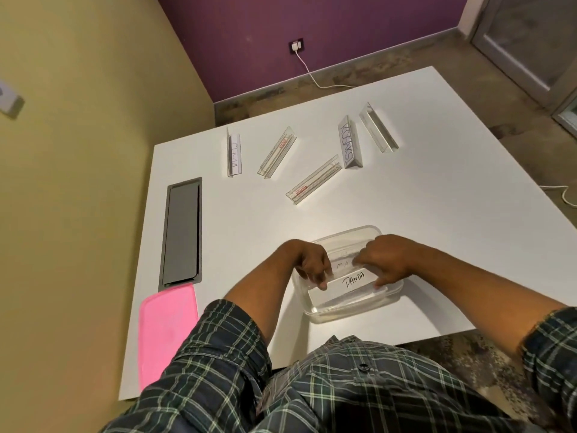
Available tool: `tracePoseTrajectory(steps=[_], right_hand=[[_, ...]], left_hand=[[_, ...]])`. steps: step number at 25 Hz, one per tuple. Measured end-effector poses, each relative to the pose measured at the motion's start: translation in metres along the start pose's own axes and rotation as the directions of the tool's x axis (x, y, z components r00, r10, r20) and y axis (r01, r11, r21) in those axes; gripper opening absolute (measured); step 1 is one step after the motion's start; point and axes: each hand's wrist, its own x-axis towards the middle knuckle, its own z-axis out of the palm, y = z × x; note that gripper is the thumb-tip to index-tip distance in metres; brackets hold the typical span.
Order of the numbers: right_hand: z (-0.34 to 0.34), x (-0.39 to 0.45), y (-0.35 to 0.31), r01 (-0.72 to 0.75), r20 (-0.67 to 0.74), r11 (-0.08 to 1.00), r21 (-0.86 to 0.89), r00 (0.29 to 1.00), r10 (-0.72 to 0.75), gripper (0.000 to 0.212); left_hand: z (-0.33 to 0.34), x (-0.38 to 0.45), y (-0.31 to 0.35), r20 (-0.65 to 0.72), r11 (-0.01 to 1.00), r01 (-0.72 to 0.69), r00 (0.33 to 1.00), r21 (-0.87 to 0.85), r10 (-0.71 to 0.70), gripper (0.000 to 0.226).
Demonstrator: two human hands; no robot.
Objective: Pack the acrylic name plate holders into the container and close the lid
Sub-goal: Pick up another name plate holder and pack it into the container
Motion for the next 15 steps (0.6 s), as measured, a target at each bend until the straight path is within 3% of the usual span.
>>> tracePoseTrajectory(steps=[4,15], right_hand=[[0.007,0.011,-0.009,-0.014,0.071,0.995,-0.095,0.997,0.021,0.059],[0.022,0.014,-0.018,-0.036,0.154,0.994,-0.106,0.987,0.052,0.042]], left_hand=[[0.019,0.016,0.000,-0.069,0.966,0.023,0.998,0.259,-0.006,0.035],[0.047,0.021,-0.021,-0.290,0.914,0.096,0.957,0.395,0.025,0.048]])
